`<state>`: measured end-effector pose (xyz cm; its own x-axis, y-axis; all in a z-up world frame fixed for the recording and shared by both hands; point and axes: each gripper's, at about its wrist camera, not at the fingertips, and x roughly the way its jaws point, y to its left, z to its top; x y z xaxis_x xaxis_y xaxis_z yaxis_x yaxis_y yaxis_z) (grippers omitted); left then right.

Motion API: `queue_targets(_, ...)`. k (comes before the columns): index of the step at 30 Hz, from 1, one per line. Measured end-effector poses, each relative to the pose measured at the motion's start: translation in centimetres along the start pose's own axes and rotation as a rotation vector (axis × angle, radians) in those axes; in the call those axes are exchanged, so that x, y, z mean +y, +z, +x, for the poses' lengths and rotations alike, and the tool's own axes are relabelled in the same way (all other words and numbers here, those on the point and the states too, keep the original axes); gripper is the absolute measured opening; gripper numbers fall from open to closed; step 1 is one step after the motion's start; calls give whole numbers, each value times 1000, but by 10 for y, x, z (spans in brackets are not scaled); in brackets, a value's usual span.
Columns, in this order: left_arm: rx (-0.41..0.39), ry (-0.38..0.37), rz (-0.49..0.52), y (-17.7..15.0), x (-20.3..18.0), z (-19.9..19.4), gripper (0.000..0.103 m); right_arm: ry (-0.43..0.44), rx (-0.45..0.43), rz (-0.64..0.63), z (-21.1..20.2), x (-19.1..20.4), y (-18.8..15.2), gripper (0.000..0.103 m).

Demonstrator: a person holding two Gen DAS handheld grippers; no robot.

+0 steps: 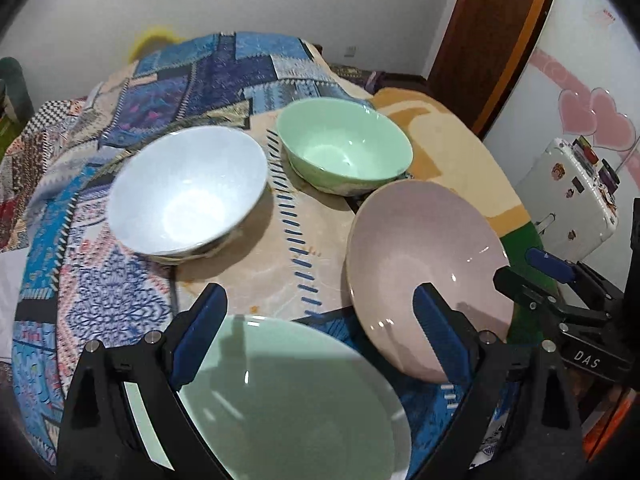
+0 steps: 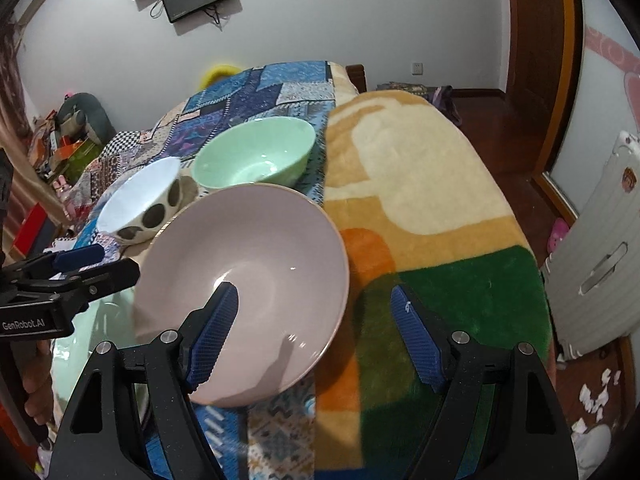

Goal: Organize plates and bowls
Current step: 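Move both grippers to the pale pink bowl rim and close them, then lift the pale pink bowl with both grippers toward the plate stack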

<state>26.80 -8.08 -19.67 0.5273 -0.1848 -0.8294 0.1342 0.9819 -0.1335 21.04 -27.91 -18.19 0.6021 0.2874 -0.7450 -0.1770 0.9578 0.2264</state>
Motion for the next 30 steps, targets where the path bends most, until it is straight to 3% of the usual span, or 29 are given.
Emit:
queue_targets(2,20,-5,2,3,-2,11,91,5,8,5,5,-3,0,74)
queue_targets(8,75,-28,8,5,-9,33,68,46,48,20,18,-8,-3,44)
queue_targets(15,113,-51,27,5,-17,46,42,97,73,41,26,-14,-6,19)
queue_targets(20,135,-72,37,4,-21,53,19,104,70,54,27,-16,-8,15)
queue_targets(30,136,-61,16,5,-22,52,18,82,65,51,22,-12,-4,15)
